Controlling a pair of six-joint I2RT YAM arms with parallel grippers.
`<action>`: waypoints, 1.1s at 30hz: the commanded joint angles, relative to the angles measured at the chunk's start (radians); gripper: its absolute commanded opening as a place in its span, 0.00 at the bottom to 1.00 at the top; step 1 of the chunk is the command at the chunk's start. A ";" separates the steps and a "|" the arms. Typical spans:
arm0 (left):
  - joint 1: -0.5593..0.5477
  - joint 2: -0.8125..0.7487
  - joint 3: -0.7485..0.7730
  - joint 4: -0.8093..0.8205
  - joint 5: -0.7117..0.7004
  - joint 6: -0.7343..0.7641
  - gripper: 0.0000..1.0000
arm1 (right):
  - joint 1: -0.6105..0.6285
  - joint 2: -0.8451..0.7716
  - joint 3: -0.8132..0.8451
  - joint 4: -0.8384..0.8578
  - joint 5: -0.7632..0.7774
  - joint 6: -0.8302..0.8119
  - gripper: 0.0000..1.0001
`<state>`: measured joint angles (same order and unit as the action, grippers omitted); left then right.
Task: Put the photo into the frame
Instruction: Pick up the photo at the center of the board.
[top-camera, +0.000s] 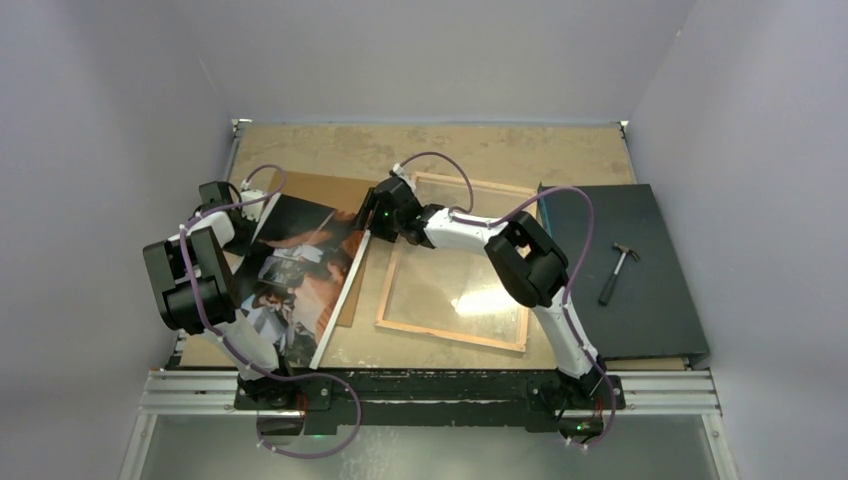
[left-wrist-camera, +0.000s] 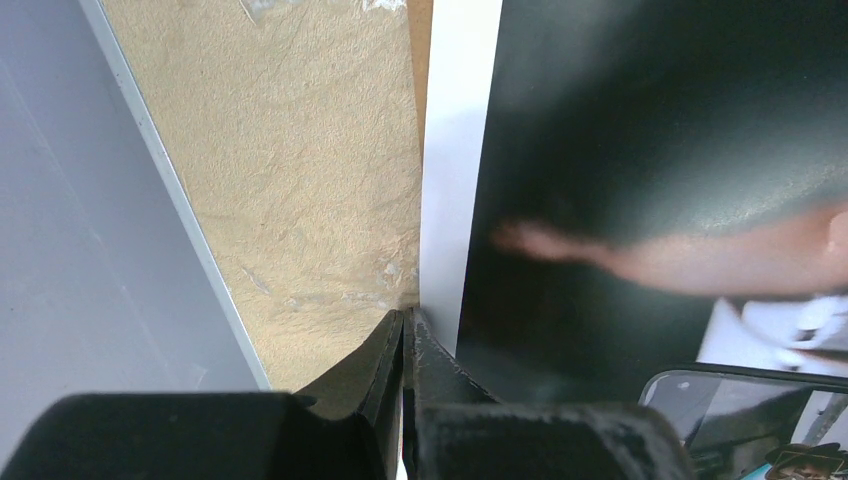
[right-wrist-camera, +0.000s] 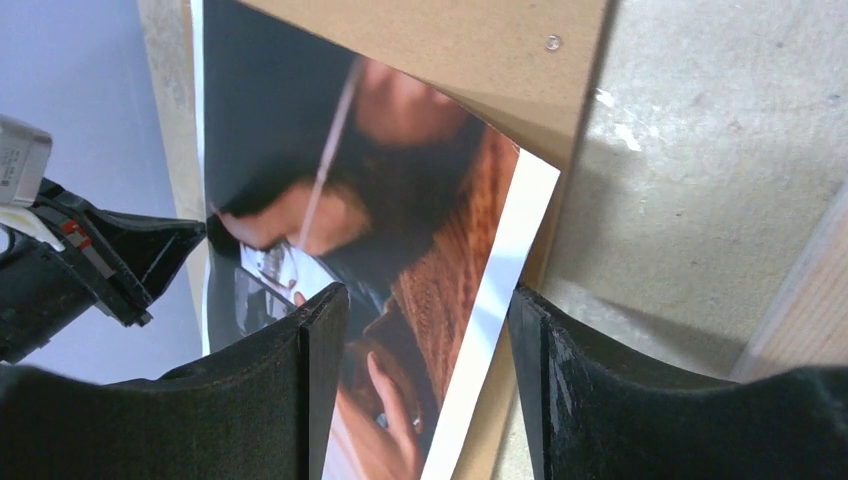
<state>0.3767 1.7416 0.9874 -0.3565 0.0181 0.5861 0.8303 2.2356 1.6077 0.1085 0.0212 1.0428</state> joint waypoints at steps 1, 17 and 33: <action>-0.029 0.088 -0.074 -0.211 0.144 -0.056 0.00 | 0.020 -0.070 0.072 -0.035 0.068 -0.046 0.62; -0.029 0.085 -0.067 -0.215 0.145 -0.057 0.00 | 0.023 -0.011 0.030 0.059 -0.054 -0.009 0.30; -0.086 -0.105 0.466 -0.570 0.341 -0.122 0.40 | -0.001 -0.013 0.286 -0.153 -0.025 0.046 0.00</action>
<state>0.3393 1.7424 1.3365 -0.8036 0.2596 0.5041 0.8433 2.2383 1.7859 0.0113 -0.0193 1.0611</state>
